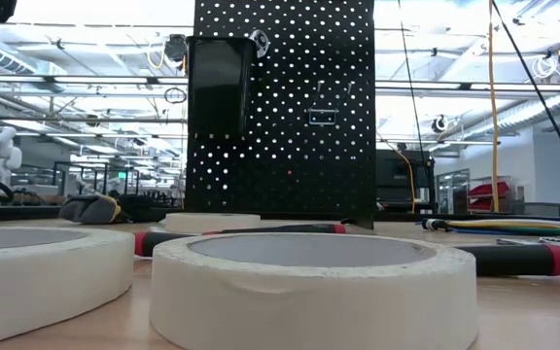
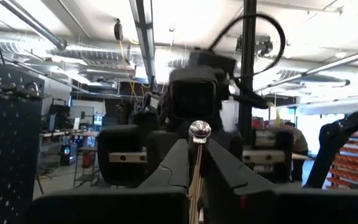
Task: Hang tools onto peg board
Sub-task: Put the silver magnetic telescoping tool into the black bin on the peg board
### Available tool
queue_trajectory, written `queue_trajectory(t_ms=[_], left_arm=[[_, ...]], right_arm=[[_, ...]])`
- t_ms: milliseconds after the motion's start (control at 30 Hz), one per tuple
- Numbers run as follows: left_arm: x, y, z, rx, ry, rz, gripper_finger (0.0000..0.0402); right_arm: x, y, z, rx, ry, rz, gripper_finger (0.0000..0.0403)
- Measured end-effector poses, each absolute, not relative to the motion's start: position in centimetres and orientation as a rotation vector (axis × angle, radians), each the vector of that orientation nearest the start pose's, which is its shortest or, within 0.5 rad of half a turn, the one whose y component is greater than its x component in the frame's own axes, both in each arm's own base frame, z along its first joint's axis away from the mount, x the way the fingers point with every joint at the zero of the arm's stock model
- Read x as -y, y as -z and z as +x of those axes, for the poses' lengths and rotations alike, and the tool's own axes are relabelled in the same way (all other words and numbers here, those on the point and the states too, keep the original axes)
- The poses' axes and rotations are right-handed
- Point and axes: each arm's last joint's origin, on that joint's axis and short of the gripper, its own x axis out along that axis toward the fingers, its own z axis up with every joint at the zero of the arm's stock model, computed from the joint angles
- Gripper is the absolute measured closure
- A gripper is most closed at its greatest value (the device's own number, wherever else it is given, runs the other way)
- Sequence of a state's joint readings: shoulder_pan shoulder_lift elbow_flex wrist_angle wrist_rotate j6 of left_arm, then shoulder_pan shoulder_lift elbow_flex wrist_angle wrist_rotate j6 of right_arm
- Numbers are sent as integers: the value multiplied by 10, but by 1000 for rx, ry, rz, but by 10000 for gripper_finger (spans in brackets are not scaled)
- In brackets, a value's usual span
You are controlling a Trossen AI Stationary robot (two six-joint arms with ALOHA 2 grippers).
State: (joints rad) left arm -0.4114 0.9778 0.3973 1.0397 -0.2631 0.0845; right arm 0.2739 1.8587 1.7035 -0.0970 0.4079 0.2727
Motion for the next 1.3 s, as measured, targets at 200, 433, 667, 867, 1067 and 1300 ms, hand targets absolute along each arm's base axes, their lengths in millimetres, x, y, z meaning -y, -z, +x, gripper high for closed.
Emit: queue_trajectory(t_ms=[200, 433, 667, 867, 1067, 1300], left_arm=[[74, -285, 189, 361, 144, -112, 384], [75, -302, 202, 199, 125, -62, 384], [69, -313, 209, 78, 98, -91, 384], [67, -311, 210, 42, 106, -114, 384], [67, -307, 210, -9, 111, -147, 384], [67, -307, 210, -8, 95, -139, 342]], right_arm=[[-93, -353, 426, -279, 65, 291, 233], [-86, -349, 427, -322, 31, 326, 212], [-86, -348, 427, -339, 34, 304, 254], [-85, -346, 426, -356, 35, 278, 308], [-86, -345, 426, -364, 25, 233, 374], [-87, -345, 426, -364, 22, 209, 383]])
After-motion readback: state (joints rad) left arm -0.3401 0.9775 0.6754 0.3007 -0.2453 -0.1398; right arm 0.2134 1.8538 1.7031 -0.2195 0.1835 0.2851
